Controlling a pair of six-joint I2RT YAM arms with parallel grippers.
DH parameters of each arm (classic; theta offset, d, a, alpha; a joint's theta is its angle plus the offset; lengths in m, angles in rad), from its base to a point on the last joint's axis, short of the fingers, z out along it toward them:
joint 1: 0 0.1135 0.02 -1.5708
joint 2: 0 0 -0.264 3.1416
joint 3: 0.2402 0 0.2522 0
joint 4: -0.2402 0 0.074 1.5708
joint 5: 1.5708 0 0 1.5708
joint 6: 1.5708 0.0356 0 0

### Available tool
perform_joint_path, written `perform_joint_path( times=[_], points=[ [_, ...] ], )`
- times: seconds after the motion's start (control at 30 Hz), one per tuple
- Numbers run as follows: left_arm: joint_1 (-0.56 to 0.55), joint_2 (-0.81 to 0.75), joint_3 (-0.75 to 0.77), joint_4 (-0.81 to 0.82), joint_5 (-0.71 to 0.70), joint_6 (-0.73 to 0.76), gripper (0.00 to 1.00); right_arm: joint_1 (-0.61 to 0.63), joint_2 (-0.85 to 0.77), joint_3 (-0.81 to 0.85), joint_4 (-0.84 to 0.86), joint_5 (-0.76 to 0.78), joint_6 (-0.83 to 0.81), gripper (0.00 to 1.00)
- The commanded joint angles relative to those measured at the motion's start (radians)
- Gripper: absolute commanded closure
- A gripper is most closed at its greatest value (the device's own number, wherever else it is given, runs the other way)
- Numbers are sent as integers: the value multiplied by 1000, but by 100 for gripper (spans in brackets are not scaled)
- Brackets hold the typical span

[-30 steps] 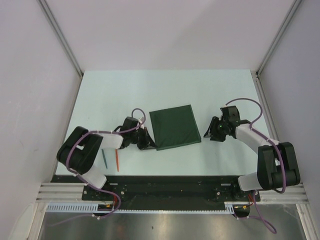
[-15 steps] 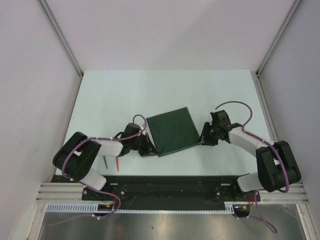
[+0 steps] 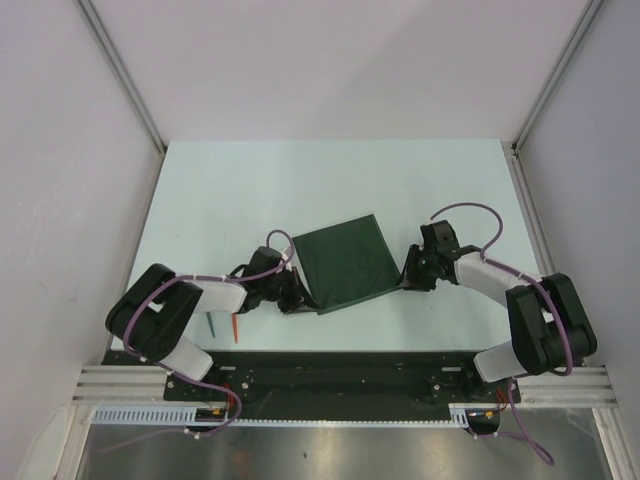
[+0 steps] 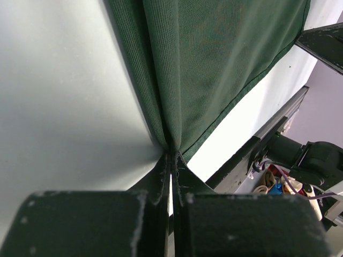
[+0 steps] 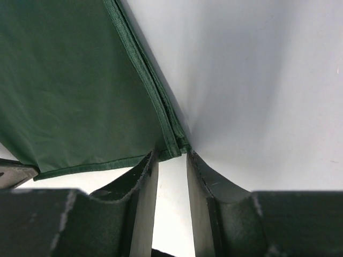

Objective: Fold the napkin into a case and place the utensils inside
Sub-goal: Fold the top corner of the square-folded napkin at the center of the board.

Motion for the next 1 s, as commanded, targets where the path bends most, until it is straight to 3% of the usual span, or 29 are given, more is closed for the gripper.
perform_joint_path(
  times=[0.0, 0.23, 0.37, 0.57, 0.63, 0.73, 0.87, 0.97],
  points=[
    [-12, -5, -9, 11, 6, -4, 100, -1, 17, 20, 35, 16, -6, 69],
    [-13, -8, -14, 4, 1, -4, 100, 1, 9, 32, 29, -6, -8, 89],
    [-12, -8, -20, 4, 4, -7, 98, -2, -23, 32, -1, -1, -6, 93],
    [-13, -7, -24, 7, 6, -7, 98, -8, -40, 43, -18, -3, -17, 91],
    [-13, -7, -21, 8, 7, -7, 97, -10, -40, 47, -24, 0, -20, 96],
    [-15, -30, -23, -14, -3, 1, 89, -12, -43, 61, -34, -15, -39, 100],
    [-15, -128, 5, -174, -46, 51, 59, -12, -45, 84, -40, -35, -60, 100],
    [-13, -241, 52, -343, -107, 99, 48, -8, -31, 102, -34, -53, -72, 100]
  ],
)
